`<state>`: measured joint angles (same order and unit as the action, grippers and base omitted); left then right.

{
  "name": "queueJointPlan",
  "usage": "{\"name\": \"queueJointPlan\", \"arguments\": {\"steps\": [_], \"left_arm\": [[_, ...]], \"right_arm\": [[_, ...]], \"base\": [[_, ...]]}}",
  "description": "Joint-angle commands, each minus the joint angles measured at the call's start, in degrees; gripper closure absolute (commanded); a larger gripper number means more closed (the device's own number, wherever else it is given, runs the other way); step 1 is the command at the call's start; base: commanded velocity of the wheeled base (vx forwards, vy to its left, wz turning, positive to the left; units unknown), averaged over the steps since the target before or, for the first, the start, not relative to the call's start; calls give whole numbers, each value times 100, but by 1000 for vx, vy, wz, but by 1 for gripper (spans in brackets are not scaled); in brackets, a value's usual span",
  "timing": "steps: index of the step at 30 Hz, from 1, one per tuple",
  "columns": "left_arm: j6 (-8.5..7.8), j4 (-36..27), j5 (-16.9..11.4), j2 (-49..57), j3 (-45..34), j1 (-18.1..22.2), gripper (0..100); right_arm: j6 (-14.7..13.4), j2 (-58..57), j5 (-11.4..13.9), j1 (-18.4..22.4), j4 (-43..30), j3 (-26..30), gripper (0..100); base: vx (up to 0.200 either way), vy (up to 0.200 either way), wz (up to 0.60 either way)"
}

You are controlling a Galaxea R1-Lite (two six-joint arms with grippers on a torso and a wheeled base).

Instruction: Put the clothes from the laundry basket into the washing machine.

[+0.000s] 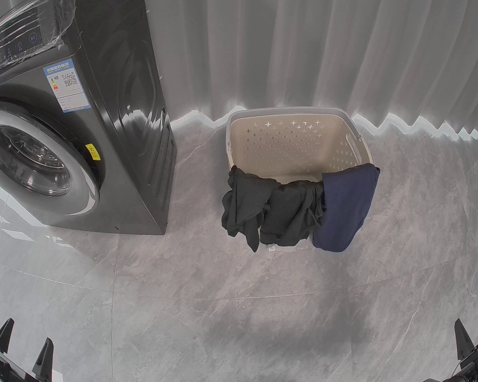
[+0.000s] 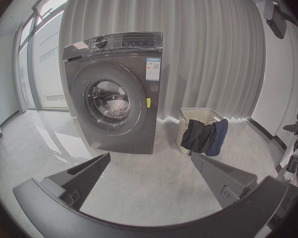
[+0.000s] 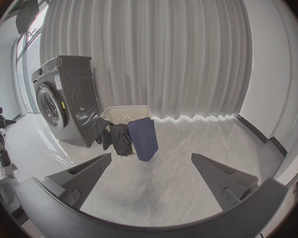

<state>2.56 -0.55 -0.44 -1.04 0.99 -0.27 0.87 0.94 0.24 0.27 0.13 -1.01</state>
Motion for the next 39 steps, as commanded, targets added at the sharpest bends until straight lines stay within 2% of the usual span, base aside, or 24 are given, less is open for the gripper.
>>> {"name": "queueJointPlan", "arguments": {"steps": [1, 16, 25, 39], "left_arm": [[-1, 2, 0, 104, -90, 0, 0], [-1, 2, 0, 104, -90, 0, 0], [-1, 2, 9, 104, -90, 0, 0], [16, 2, 9, 104, -90, 0, 0]], "right_arm": [[1, -94, 2, 0, -5, 101, 0], [1, -94, 2, 8, -5, 101, 0], [1, -94, 2, 0, -5, 101, 0], [1, -94, 2, 0, 4, 101, 0]], "base": [[0, -200, 0], [0, -200, 0], [0, 0, 0], [200, 0, 0]]}}
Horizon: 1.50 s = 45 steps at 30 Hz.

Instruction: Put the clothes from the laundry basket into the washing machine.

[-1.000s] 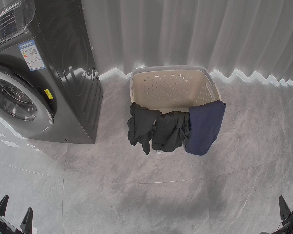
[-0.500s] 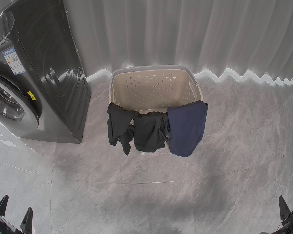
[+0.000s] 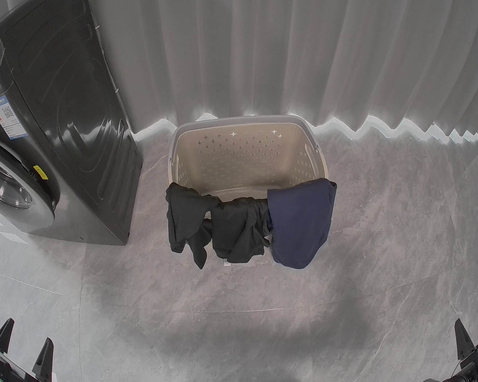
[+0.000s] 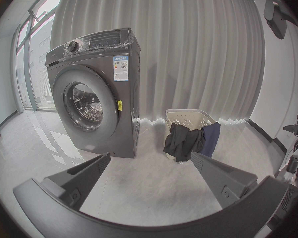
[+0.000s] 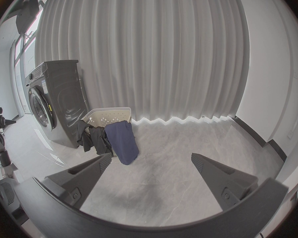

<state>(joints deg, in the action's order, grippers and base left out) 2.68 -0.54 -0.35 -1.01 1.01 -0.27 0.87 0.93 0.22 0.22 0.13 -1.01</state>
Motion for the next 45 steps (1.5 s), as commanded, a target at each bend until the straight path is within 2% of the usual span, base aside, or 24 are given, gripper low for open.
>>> {"name": "queueJointPlan", "arguments": {"steps": [1, 9, 15, 25, 31, 40, 45], "left_arm": [[4, 1, 0, 101, -92, 0, 0], [4, 1, 0, 101, -92, 0, 0], [4, 1, 0, 101, -92, 0, 0], [4, 1, -9, 101, -92, 0, 0], [4, 1, 0, 101, -92, 0, 0], [-13, 1, -9, 101, -92, 0, 0], [-5, 1, -9, 101, -84, 0, 0]], "right_arm": [[1, -93, 4, 4, 4, 101, 0], [1, -93, 13, 4, -5, 101, 0], [10, -93, 13, 13, 4, 101, 0], [1, -93, 4, 13, -5, 101, 0], [1, -93, 13, 4, -5, 101, 0], [1, -93, 4, 4, -5, 101, 0], [1, -93, 4, 4, -5, 101, 0]], "base": [[200, 0, 0], [200, 0, 0], [33, 0, -600], [180, 0, 0], [200, 200, 0], [0, 0, 0], [0, 200, 0]]}}
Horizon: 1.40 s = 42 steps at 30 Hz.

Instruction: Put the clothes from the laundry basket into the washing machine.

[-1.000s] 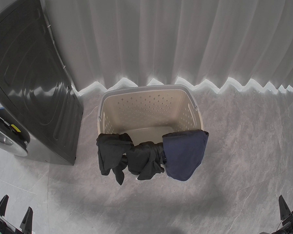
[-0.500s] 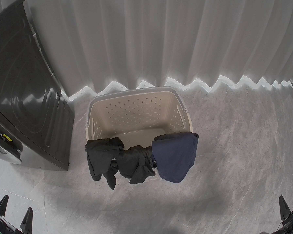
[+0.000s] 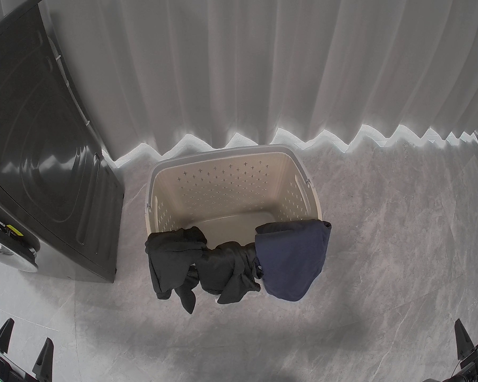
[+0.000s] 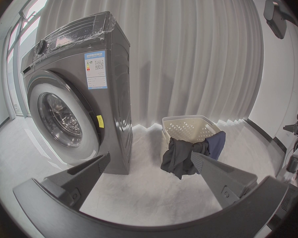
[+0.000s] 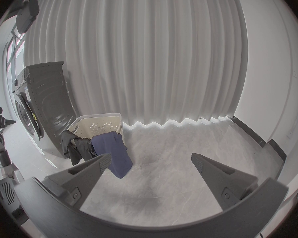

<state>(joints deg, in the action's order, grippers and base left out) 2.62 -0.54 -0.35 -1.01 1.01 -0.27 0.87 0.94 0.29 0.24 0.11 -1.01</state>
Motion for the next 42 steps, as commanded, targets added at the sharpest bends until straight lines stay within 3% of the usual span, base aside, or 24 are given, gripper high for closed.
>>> {"name": "queueJointPlan", "arguments": {"steps": [1, 7, 22, 42], "left_arm": [[-7, 1, 0, 101, -92, 0, 0], [-7, 1, -9, 101, -92, 0, 0], [2, 1, 0, 101, -92, 0, 0], [2, 1, 0, 101, -92, 0, 0]], "right_arm": [[1, -94, -3, 2, 7, 101, 0], [1, -94, -3, 2, -2, 101, 0], [1, -94, 6, 11, 7, 101, 0], [1, -94, 6, 2, 7, 101, 0]], "base": [[0, 200, 0], [0, 0, 0], [200, 0, 0], [0, -60, 0]]}}
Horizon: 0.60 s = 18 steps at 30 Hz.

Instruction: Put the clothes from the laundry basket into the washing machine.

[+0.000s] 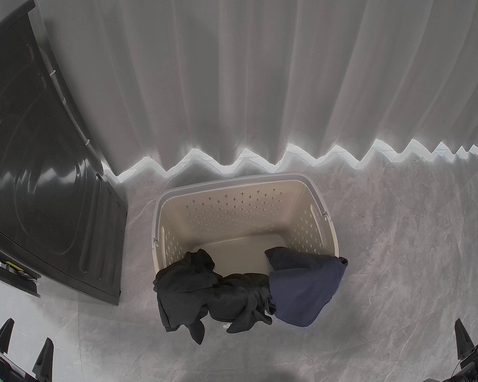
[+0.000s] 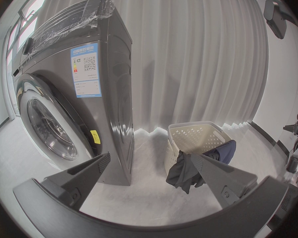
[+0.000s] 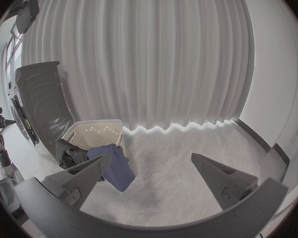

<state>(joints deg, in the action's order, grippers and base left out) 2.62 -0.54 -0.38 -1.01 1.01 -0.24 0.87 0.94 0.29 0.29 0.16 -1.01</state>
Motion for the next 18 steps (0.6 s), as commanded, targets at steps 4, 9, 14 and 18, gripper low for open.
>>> {"name": "queueJointPlan", "arguments": {"steps": [4, 9, 14, 18], "left_arm": [[10, 1, 3, 92, -92, -2, 0], [10, 1, -6, 101, -84, -2, 0], [10, 1, -6, 101, -84, -2, 0], [10, 1, 3, 101, -92, -2, 0]], "right_arm": [[1, -94, -3, -3, 2, 101, 0], [1, -94, -3, 6, 2, 101, 0], [1, -94, -3, -3, -7, 101, 0], [1, -94, -3, 6, -7, 101, 0]], "base": [[0, 0, 0], [200, 0, 0], [200, 0, 0], [100, 0, 0]]}}
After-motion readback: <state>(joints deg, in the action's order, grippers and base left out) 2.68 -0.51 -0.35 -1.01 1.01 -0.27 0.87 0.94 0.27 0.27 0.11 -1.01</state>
